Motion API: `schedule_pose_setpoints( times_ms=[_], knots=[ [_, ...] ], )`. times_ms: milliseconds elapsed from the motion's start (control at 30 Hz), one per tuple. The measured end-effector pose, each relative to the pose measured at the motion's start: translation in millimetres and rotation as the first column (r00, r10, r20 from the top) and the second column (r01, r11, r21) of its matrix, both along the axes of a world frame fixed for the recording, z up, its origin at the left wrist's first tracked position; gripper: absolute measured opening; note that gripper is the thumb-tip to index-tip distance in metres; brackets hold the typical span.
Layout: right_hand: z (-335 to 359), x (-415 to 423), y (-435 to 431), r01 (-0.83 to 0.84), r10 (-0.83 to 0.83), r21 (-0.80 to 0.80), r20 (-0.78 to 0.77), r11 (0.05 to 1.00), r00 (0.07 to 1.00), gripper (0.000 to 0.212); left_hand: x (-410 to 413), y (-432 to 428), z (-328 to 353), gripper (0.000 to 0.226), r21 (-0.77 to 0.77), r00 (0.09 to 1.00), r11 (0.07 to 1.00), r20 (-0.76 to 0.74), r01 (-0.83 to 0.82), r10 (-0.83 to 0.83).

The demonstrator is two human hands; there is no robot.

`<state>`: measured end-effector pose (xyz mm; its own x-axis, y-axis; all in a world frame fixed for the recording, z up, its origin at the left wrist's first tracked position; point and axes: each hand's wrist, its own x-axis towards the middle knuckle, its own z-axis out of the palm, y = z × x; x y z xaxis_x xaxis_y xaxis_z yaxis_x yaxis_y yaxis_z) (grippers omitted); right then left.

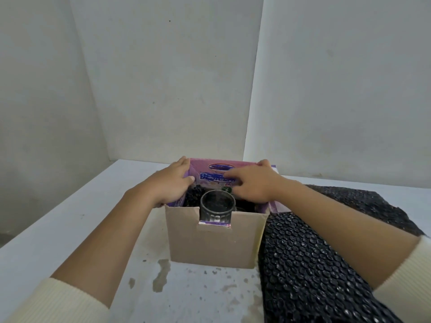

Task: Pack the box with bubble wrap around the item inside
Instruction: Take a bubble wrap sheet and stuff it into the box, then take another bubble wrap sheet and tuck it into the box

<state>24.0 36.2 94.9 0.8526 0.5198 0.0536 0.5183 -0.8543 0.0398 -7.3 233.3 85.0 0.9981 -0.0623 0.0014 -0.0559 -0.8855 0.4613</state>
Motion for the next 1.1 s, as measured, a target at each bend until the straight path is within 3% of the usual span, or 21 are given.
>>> schedule_pose_setpoints(
  times_ms=[67, 133, 200, 300, 400, 500, 600, 700, 767, 867, 1000, 1100],
  knots=[
    [-1.3, -4.8, -13.9, 0.008, -0.029, 0.415, 0.044, 0.910, 0.999, 0.040, 1.5, -0.3, 0.4, 0.060, 0.041, 0.999, 0.999, 0.027, -0.018, 0.017],
    [-8.3, -12.5, -27.9, 0.034, -0.010, 0.622, -0.043, 0.782, 0.999, 0.043, 2.9, -1.0, 0.7, 0.059, 0.012, 0.999, 1.000, 0.030, -0.023, 0.022],
    [-17.1, -21.2, -38.0, 0.070, 0.059, 0.668, -0.169, 0.741, 0.984, 0.052, 2.7, -3.4, 1.6, 0.055, -0.052, 1.000, 0.999, 0.018, -0.011, 0.012],
    [-21.8, -30.2, -48.6, 0.106, 0.089, 0.724, -0.226, 0.682, 0.970, 0.066, -0.5, -10.8, 9.8, 0.056, -0.132, 0.997, 0.989, 0.004, -0.072, 0.074],
    [-12.7, -38.0, -72.7, 0.126, 0.048, 0.748, -0.206, 0.652, 0.977, 0.057, -6.1, -29.4, 23.9, 0.064, -0.028, 0.988, 0.996, 0.128, -0.083, 0.086],
    [-2.3, -48.3, -116.0, 0.151, -0.038, 0.719, -0.171, 0.678, 0.985, 0.042, -17.4, -72.8, 36.9, 0.058, -0.087, 0.948, 0.994, 0.316, 0.072, -0.041],
    [-2.7, -60.7, -169.8, 0.239, -0.152, 0.668, -0.187, 0.705, 0.971, 0.036, -35.7, -132.4, 43.6, 0.048, -0.126, 0.836, 0.950, 0.518, 0.284, -0.181],
    [-14.6, -71.7, -223.4, 0.350, -0.269, 0.623, -0.223, 0.700, 0.937, 0.034, -51.4, -187.4, 35.1, 0.041, -0.097, 0.737, 0.870, 0.580, 0.484, -0.346],
    [-28.4, -76.4, -253.2, 0.403, -0.320, 0.558, -0.245, 0.725, 0.915, 0.040, -54.9, -217.1, 19.5, 0.041, -0.070, 0.727, 0.829, 0.524, 0.555, -0.443],
    [-55.2, -78.0, -288.3, 0.469, -0.369, 0.459, -0.294, 0.755, 0.882, 0.053, -43.1, -243.5, -14.4, 0.049, -0.088, 0.805, 0.824, 0.295, 0.560, -0.515],
    [-91.2, -74.5, -316.1, 0.529, -0.436, 0.312, -0.322, 0.789, 0.840, 0.069, -12.2, -238.4, -63.0, 0.061, 0.102, 0.915, 0.909, -0.056, 0.404, -0.400],
    [-109.9, -72.2, -326.3, 0.541, -0.462, 0.293, -0.300, 0.788, 0.835, 0.061, -0.6, -222.6, -87.5, 0.054, 0.205, 0.942, 0.920, -0.103, 0.335, -0.320]
  ],
)
